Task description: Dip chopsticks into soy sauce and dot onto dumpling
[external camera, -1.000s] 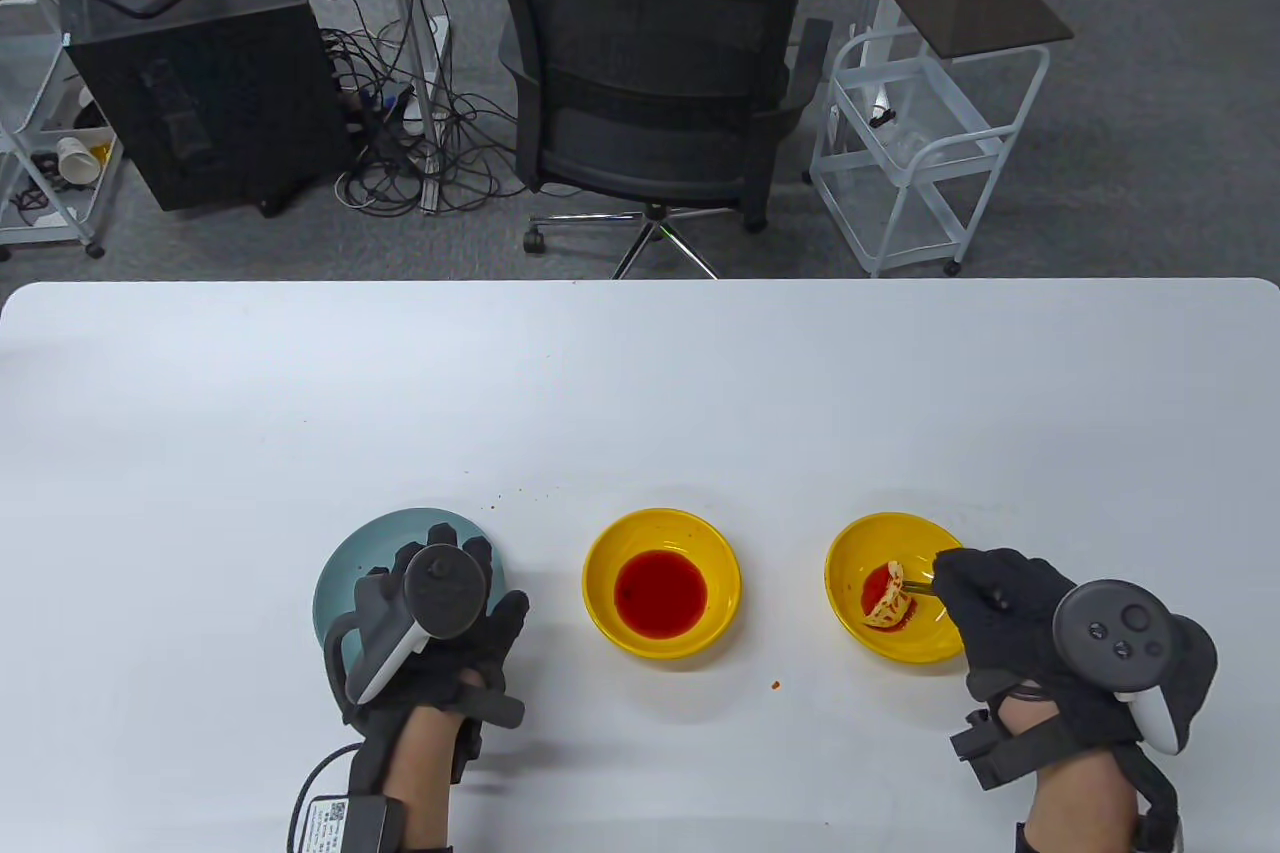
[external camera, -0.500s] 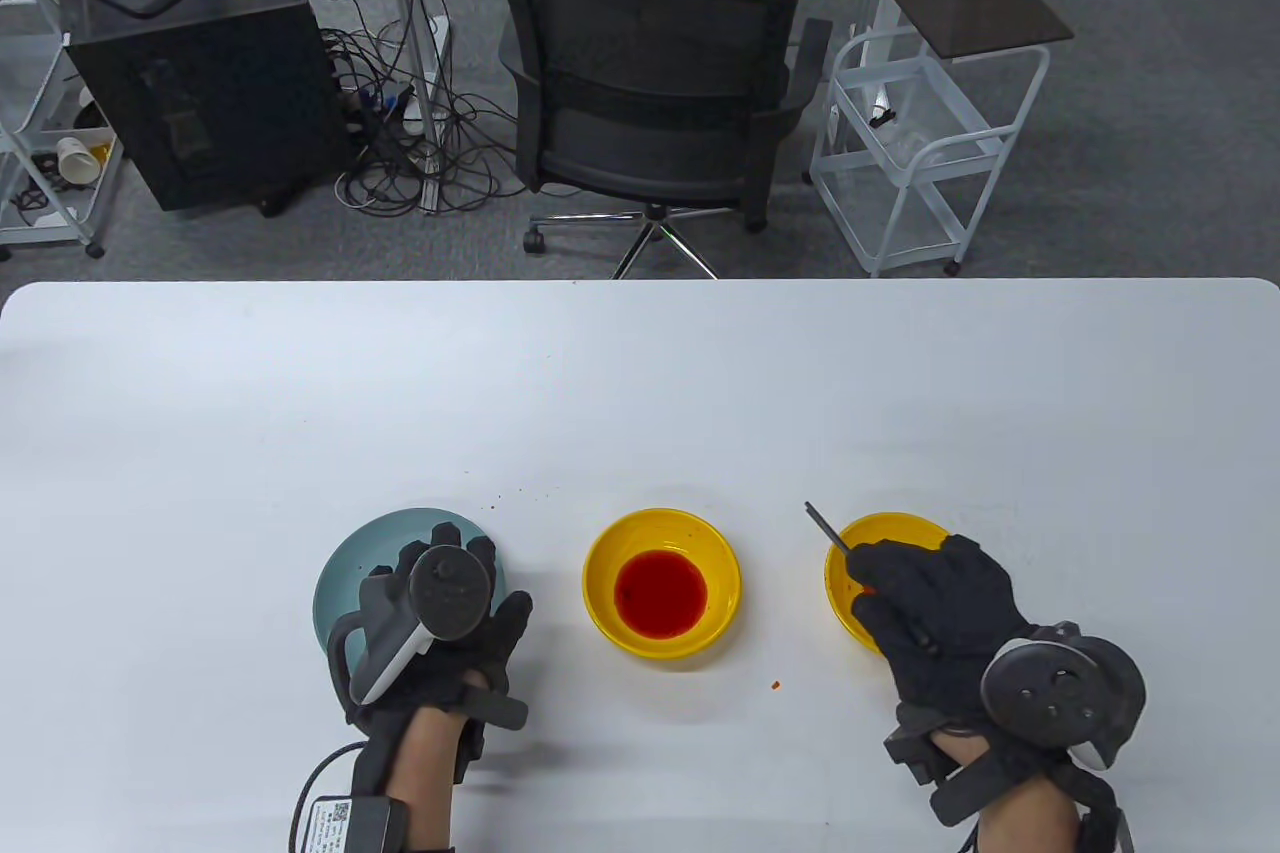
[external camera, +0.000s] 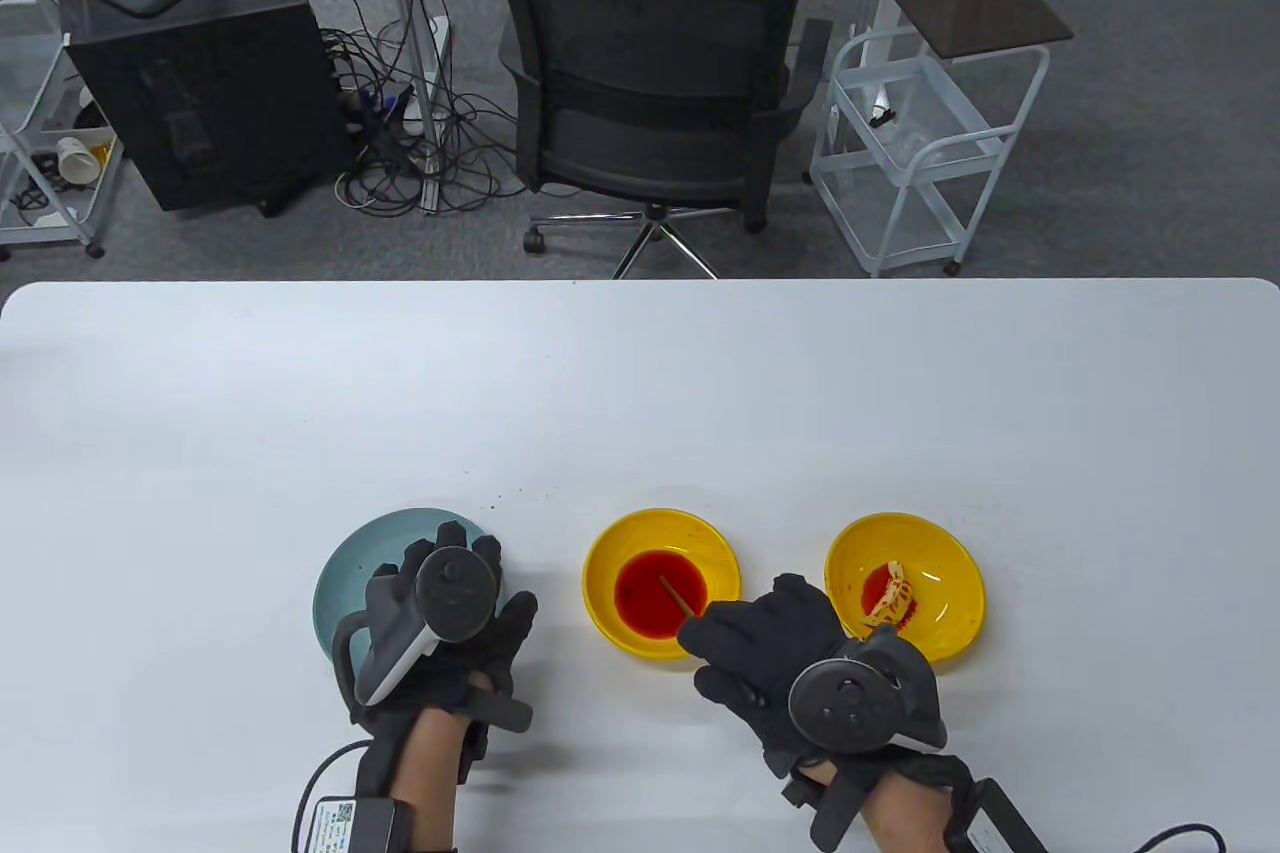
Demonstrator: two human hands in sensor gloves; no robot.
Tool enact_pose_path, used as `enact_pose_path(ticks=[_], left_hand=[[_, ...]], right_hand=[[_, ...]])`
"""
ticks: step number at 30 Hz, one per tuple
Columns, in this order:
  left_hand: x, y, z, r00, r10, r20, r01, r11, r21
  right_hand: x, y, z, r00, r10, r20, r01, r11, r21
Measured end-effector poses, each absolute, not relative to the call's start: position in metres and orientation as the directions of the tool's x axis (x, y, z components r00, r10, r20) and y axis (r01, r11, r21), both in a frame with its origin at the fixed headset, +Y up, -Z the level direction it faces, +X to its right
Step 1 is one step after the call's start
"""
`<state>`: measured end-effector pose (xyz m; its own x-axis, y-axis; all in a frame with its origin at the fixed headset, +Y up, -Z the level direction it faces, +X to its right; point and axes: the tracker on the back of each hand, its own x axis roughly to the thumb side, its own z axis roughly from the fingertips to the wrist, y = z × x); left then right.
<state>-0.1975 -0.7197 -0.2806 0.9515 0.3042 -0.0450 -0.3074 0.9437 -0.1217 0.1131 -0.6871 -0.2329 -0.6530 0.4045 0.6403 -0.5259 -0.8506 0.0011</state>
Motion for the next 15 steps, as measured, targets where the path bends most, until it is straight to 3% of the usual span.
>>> enact_pose_path(ticks=[15], left_hand=[[-0.2005, -0.7199, -0.2806, 0.95, 0.308, -0.046, -0.312, 0.942, -0.124]], right_hand=[[0.1123, -0.6971, -0.2403, -0.72, 0.38, 0.58, -0.463, -0.886, 0.005]])
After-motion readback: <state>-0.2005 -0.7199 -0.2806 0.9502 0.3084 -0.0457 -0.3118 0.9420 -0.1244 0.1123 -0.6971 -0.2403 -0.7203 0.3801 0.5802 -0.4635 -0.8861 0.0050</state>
